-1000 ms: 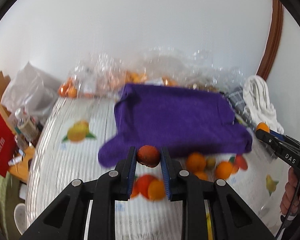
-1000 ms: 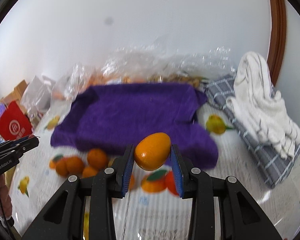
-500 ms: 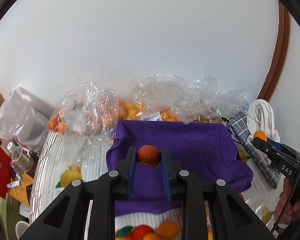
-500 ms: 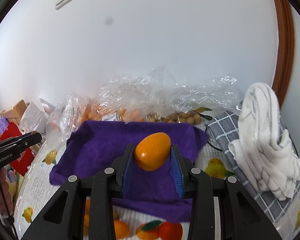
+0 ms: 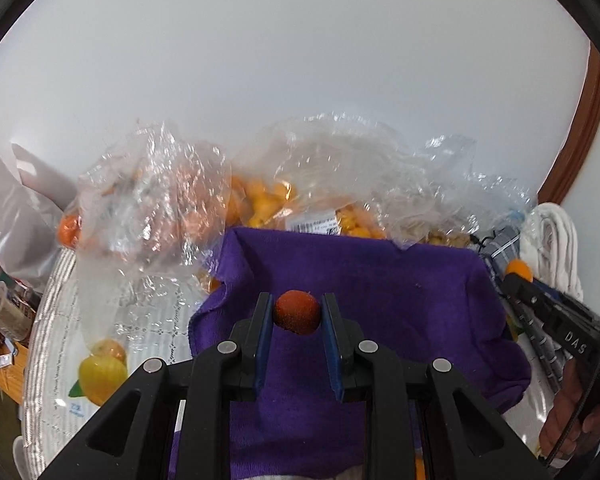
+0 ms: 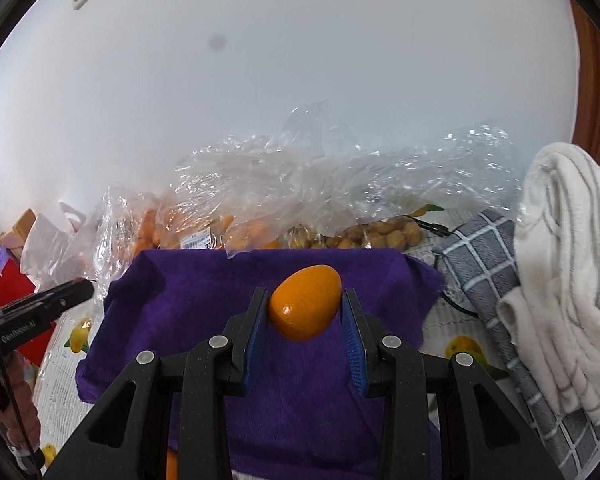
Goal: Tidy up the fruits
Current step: 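Carry both held fruits up and over onto the purple towel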
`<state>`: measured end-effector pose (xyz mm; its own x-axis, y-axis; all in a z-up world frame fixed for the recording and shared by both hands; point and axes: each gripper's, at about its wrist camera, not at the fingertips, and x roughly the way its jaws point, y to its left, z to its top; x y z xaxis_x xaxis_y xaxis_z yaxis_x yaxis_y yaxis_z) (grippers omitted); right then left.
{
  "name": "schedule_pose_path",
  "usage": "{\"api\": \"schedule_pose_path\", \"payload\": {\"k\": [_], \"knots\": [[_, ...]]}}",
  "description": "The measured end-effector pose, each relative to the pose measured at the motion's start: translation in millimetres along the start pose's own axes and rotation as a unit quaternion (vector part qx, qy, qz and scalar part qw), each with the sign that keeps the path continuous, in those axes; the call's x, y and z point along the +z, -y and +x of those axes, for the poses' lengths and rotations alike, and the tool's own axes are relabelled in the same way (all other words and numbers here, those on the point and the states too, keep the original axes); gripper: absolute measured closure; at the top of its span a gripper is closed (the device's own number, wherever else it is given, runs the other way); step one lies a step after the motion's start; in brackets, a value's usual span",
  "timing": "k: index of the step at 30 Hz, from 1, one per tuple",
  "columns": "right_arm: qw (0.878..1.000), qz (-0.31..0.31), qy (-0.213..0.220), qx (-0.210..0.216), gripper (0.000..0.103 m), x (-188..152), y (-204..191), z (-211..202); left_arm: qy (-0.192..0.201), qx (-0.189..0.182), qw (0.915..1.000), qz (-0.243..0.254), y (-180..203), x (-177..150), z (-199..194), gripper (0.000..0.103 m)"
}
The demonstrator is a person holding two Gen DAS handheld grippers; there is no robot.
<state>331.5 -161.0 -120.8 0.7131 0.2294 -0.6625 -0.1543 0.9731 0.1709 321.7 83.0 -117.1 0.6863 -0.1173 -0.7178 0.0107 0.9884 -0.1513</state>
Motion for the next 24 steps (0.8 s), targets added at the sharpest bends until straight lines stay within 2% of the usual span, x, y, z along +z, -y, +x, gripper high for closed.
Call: {"api": "schedule_pose_path", "payload": {"k": [10,24], "knots": [[0.999,-0.005,-0.038,-0.011,0.067,-10.0,8.0,38.0,-0.040,0.010,0.9991,-0.002,-5.2,-10.5,35.2,0.080],[0.996,-0.020,-0.089,-0.018,0.067,-21.4,9.4,65.4,-0.065,0.023,0.9976,0.008,-2.4,-19.5,54.4,0.080]]}}
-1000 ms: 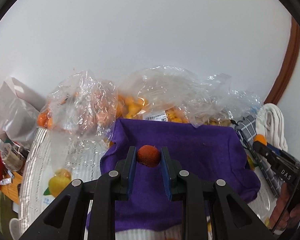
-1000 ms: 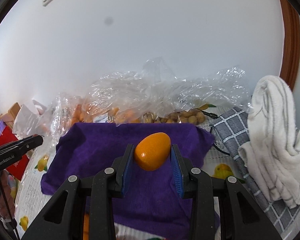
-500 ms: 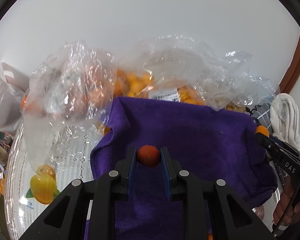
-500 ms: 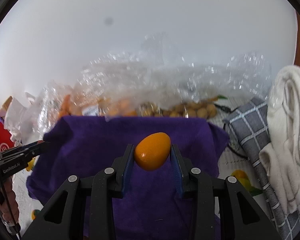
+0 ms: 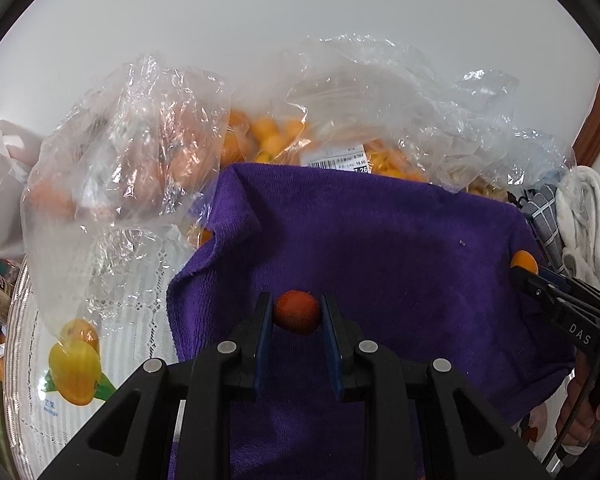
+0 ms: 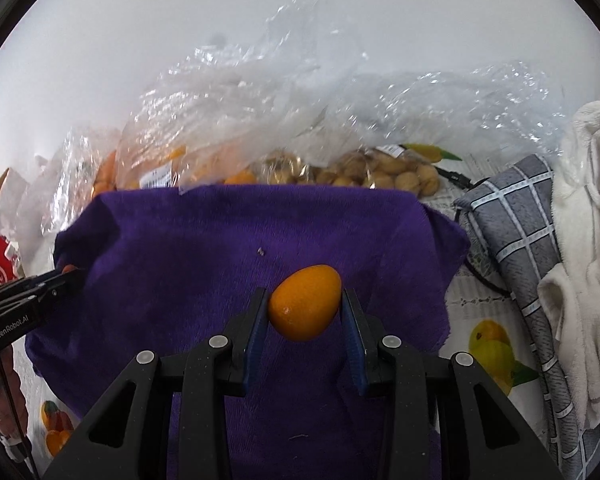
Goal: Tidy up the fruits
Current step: 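Carry both held fruits up and over onto the purple towel, then open both grippers to drop the fruits onto the purple towel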
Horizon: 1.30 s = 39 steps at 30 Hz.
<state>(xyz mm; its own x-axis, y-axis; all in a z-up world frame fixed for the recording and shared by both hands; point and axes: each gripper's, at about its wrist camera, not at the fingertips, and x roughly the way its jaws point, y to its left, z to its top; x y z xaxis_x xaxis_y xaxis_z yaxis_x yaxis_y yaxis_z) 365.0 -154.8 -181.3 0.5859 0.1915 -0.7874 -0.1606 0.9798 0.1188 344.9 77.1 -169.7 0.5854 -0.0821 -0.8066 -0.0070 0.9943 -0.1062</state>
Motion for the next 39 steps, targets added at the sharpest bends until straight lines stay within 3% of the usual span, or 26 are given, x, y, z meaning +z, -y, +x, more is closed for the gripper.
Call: {"api": "schedule_pose_path", "payload": {"k": [9,21,25,33,36,38,39], "knots": [[1.000,-0.003,-0.028,-0.010,0.067,-5.6,-0.8,15.7,-0.015,0.008,0.9998,0.010,6.1,-3.2,10.7,0.080],[0.999,-0.011,-0.028,-0.016,0.066,-8.3,-2.3,17.9,-0.030,0.012,0.9994,0.015,16.8,-4.7,24.0,0.080],[0.999,-0.013,-0.032,-0.013,0.052,-7.3,-5.2,17.0,-0.028,0.014,0.9993,0.018,18.9,-3.4,25.3,0.080],[0.999,-0.021,0.006,-0.031,0.036,-4.8,-8.8,-0.3,-0.036,0.003,0.9992,0.014,14.2,-1.3,21.8,0.078],[0.999,-0.007,0.022,-0.032,0.032,-3.1,-5.9,-9.5,-0.037,-0.001,0.9992,0.013,13.2,0.4,17.0,0.072],[0.999,0.002,0.030,-0.036,0.032,-1.1,-3.8,-15.7,-0.035,-0.004,0.9993,0.012,13.1,1.1,12.4,0.062],[0.999,0.005,0.034,-0.038,0.032,0.2,-3.4,-18.3,-0.033,-0.004,0.9994,0.012,14.1,2.3,9.1,0.050]]}}
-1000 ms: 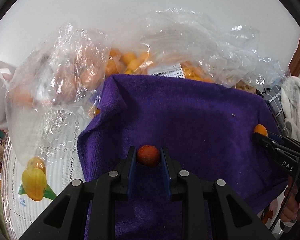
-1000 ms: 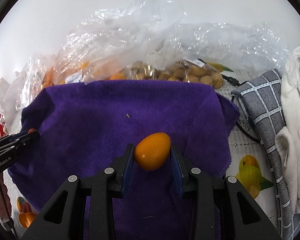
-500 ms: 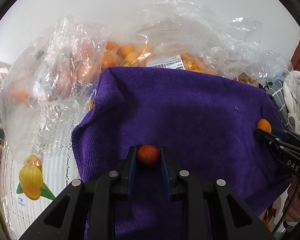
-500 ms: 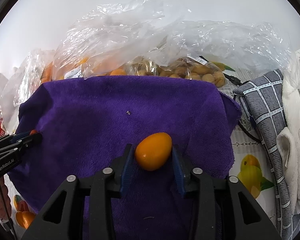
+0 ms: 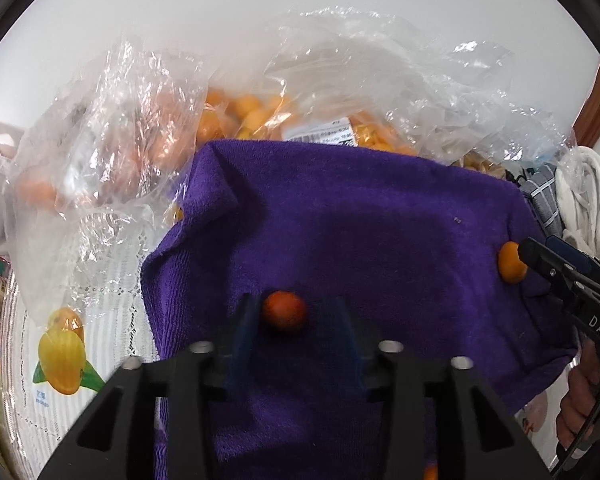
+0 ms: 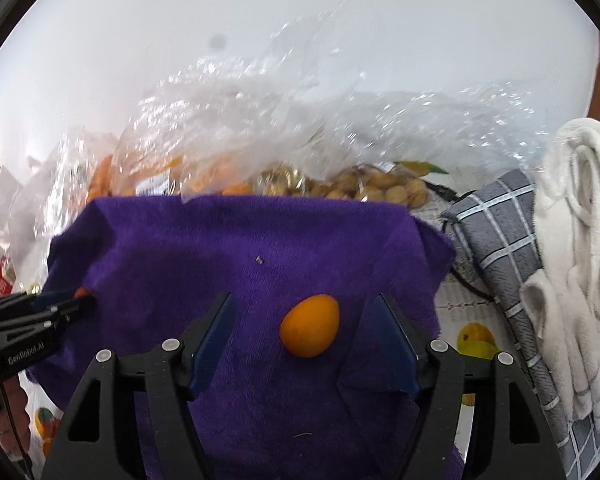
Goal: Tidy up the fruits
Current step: 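Open both grippers to drop the fruits onto the purple towel, then withdraw both open grippers from the towel back toward the fruit pile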
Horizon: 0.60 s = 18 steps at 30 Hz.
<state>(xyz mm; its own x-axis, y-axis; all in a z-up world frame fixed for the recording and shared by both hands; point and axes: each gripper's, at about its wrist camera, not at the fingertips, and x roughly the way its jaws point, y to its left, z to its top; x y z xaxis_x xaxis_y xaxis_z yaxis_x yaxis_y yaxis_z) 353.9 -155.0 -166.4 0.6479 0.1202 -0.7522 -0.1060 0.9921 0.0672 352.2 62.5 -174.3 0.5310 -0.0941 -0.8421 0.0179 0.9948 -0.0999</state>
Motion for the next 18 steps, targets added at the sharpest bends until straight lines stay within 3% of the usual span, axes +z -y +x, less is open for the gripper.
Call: {"api": "schedule_pose_path", "payload": {"k": [1,10,15,18], "knots": [[1.000,0.003,0.004,-0.003,0.032,2.1,0.7,-3.8,0.002,0.000,1.0000,0.000,0.4,0.3,-2.6,0.042],[0.999,-0.023,0.012,-0.044,0.027,2.1,-2.4,-46.2,0.047,-0.019,0.9987,0.006,9.2,3.4,-46.8,0.042],[0.997,-0.047,0.011,-0.059,0.026,-14.7,-9.0,-77.9,0.083,-0.035,0.9959,-0.009,3.3,-3.9,-88.1,0.042],[0.997,-0.045,0.018,-0.057,0.024,-28.3,-8.2,-96.1,0.084,-0.042,0.9954,-0.018,1.0,-14.9,-99.7,0.042]]}}
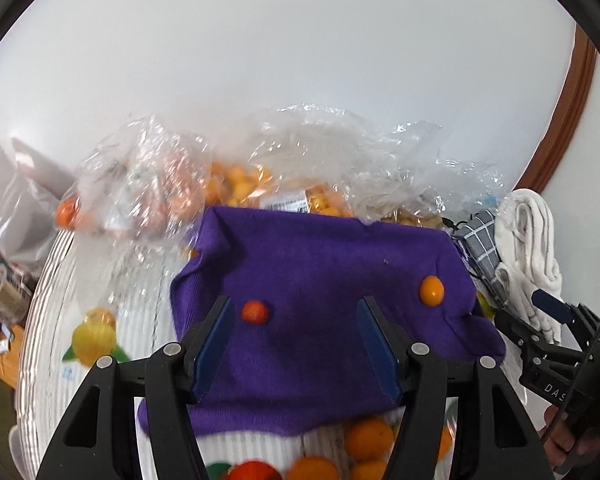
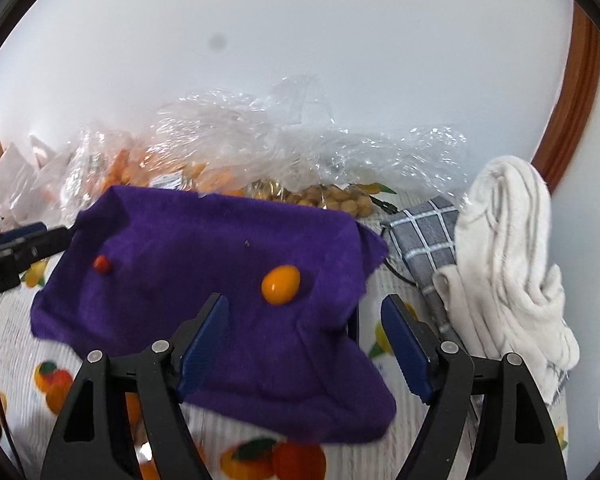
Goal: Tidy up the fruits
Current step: 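Withdraw both open grippers from the towel back toward the fruit pile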
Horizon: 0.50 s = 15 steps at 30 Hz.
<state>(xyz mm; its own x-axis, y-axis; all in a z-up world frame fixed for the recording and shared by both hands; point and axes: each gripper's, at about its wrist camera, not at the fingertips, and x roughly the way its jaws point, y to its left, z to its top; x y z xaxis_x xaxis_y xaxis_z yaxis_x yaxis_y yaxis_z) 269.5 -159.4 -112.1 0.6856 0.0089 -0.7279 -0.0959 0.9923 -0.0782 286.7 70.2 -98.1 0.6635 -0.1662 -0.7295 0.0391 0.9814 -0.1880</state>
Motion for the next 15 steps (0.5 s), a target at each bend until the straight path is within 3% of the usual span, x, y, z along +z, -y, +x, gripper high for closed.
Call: {"api": "schedule_pose_path", "payload": {"k": [4,10,15], "knots": [[0.999,0.025,0.001,0.022,0.024,-18.2,3.9,-15.6,-0.024,0.015,0.9996,0.004,-8.4,-20.7,-3.5,0.042],[0.999,0.029,-0.015,0.037,0.024,-45.3,0.4,-27.6,-0.024,0.059,0.9977,0.022,-25.5,-56.6,-37.3,0.042],[0.998,0.008,-0.021,0.051,0.026,-70.6,-8.1,-32.5,-0.031,0.085,0.9959,-0.007,-45.6,-77.7,-57.6,0.042]]}}
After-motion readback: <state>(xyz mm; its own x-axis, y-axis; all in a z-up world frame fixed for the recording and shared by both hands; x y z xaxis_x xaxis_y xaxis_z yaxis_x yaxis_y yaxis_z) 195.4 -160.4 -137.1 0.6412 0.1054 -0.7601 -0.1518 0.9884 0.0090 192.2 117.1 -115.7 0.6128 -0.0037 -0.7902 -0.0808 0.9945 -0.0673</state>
